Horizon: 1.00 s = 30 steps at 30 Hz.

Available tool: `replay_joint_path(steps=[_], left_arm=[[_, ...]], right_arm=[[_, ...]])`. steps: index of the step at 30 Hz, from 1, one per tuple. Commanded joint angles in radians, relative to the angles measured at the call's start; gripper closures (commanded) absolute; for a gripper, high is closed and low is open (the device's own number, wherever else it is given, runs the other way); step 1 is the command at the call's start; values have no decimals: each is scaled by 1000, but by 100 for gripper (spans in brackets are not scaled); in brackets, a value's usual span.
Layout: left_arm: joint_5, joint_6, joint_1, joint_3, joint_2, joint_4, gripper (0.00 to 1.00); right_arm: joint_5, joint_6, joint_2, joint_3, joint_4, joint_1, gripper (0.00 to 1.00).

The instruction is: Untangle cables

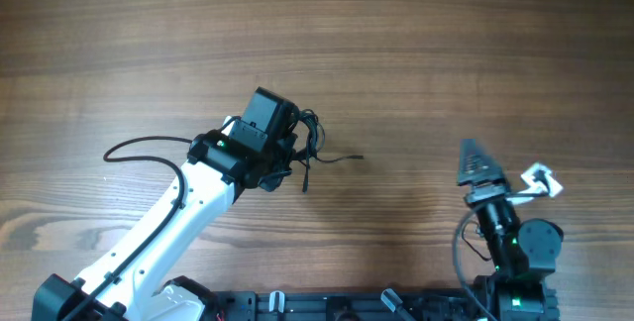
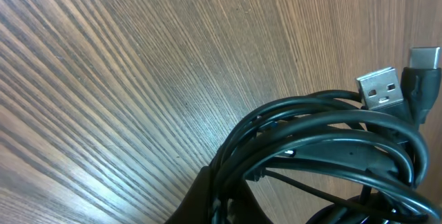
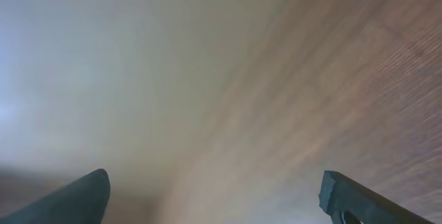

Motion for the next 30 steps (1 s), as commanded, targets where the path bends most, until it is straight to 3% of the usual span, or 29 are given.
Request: replay_joint_path(steps=[1,5,6,9,13,15,20,24,30], left_arm=[[5,133,7,3,-15,20,96],[32,325,29,3,-22,57,96],[87,457,51,3,-33,89,96],[184,647,87,3,-53,128,96],[276,825,119,3,-68,135,96],[308,901,121,3,-70,136,96],[327,937,119,3,-70,143,96],[352,933,119,3,-70,162,96],[387,883,116,3,-69,164,96]], right_arm=[[-204,-182,84,29,15,-1,0],[-288,-182,167,106,38,-1,0],[-332,-185,210,154,37,-1,0],[-459,-185,303,243,37,-1,0],[-653,-184,439,314,73,-1,0],[-782,-151,526,319,180,-1,0],[-792,31,708,318,238,0,0],[-825,31,832,318,301,40,0],[-741,60,979,318,434,232,4]])
